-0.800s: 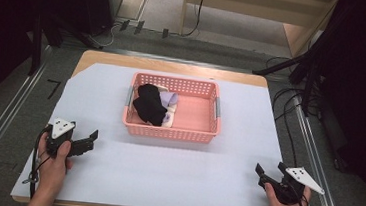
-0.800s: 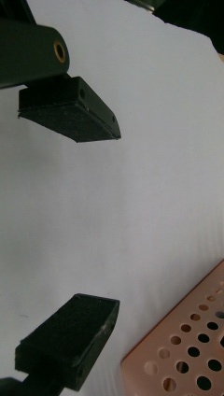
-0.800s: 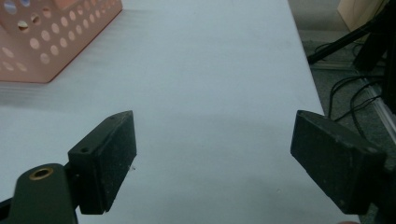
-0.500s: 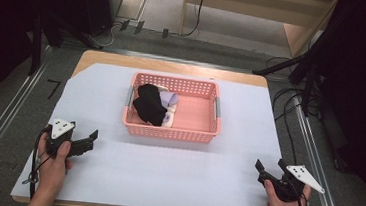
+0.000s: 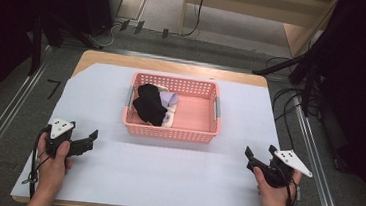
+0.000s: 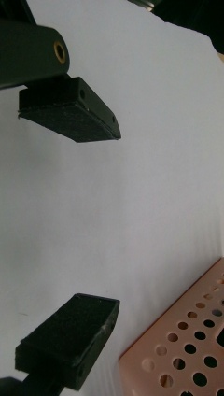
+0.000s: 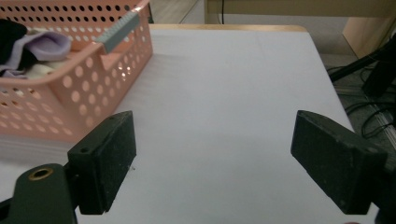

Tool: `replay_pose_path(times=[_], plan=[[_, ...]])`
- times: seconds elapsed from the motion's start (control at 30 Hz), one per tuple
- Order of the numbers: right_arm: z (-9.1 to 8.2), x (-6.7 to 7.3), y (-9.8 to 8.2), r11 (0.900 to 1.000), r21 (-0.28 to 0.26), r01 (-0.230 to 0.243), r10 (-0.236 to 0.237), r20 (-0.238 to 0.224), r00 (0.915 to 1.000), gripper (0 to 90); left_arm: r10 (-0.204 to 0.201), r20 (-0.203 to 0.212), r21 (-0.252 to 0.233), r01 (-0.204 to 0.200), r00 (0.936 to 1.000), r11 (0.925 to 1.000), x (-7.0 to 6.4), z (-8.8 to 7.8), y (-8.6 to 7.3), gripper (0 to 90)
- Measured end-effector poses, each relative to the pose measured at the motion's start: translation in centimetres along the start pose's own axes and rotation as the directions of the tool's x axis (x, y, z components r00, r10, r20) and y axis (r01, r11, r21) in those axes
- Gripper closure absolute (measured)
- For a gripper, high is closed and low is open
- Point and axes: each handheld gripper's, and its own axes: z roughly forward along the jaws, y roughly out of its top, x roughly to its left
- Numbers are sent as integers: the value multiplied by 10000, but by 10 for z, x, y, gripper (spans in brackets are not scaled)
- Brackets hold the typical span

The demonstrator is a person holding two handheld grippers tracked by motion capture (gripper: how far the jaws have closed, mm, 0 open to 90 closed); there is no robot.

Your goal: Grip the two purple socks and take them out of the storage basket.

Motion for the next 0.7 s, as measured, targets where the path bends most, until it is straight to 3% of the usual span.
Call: replay_pose_path(times=[0.27, 0.53, 0.7], plan=[[13, 18, 19, 9998, -45, 171, -172, -279, 9995, 144, -49, 18, -78, 49, 10000, 10000, 1, -1, 0, 163], [32, 28, 36, 9998, 86, -176, 180, -507, 9986, 147, -27, 37, -24, 27, 10000, 10000, 1, -1, 0, 164], [43, 38, 47, 9999, 138, -14, 23, -657, 9978, 147, -39, 16, -46, 39, 10000, 10000, 1, -1, 0, 164]])
